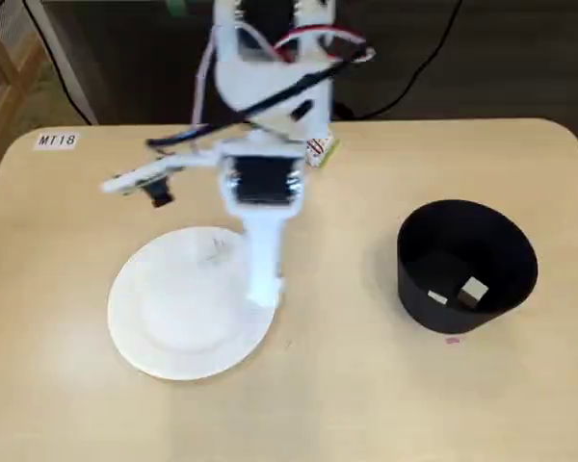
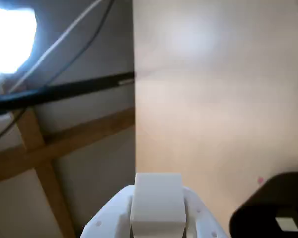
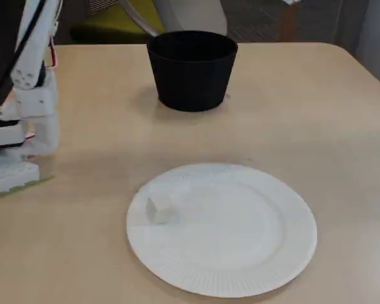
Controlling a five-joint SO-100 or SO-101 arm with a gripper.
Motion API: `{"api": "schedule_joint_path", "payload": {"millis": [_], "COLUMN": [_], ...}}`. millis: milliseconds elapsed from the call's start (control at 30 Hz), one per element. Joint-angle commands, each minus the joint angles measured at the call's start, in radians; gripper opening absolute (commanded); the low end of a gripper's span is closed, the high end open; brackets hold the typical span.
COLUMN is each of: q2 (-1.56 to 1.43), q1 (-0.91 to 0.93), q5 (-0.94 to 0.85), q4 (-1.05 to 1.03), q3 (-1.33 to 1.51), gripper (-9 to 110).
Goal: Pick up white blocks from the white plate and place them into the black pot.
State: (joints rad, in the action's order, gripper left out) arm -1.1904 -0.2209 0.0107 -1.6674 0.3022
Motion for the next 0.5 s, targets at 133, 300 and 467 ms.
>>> {"api": "schedule_joint_path", "payload": {"millis": [133,300,467], "q2": [-0.028,-0.069,-0.078], "q1": [-0.327,-0.400,-0.431], "q5": [-0.020,-0.025,-0.041], "q4": [0.006,0.006,0.008], "q3": [0.210,0.403,0.538], "gripper": [-2,-2,-2]}}
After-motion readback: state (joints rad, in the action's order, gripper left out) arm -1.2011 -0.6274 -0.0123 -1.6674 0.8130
